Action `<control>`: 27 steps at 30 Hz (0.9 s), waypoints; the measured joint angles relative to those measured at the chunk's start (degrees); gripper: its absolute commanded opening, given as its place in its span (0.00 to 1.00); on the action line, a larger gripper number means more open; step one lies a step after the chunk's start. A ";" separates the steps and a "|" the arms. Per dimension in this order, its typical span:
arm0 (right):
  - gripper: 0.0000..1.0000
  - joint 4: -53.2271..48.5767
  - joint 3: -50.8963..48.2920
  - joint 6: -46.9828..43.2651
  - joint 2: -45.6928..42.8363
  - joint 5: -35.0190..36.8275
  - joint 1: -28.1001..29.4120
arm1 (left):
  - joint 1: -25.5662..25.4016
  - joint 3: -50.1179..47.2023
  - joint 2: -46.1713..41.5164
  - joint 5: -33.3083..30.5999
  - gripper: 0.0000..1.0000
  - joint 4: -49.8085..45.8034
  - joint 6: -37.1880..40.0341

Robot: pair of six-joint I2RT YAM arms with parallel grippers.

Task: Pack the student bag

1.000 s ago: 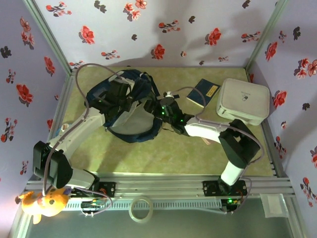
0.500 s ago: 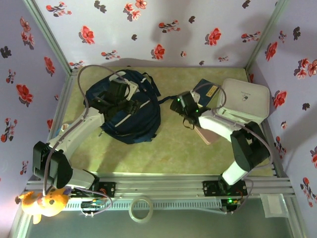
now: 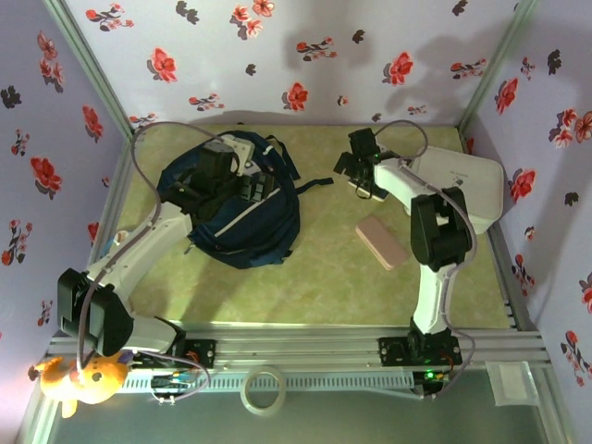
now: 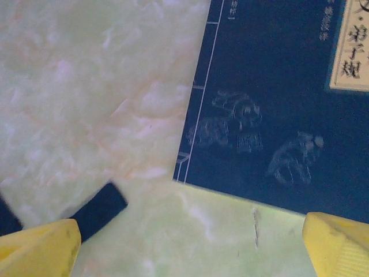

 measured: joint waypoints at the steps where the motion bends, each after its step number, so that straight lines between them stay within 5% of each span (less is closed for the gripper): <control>1: 0.99 -0.96 1.88 -0.26 1.57 -0.35 -0.59 | 0.00 -0.28 -0.26 0.63 1.00 1.14 -0.50; 12: 0.99 -5.64 15.02 -1.09 12.07 -6.40 -3.04 | 0.00 -0.55 -0.42 4.07 1.00 3.67 -2.62; 27: 0.99 -5.77 12.02 -3.08 12.41 -11.23 -2.97 | -0.94 -0.52 3.26 6.99 1.00 4.44 -3.02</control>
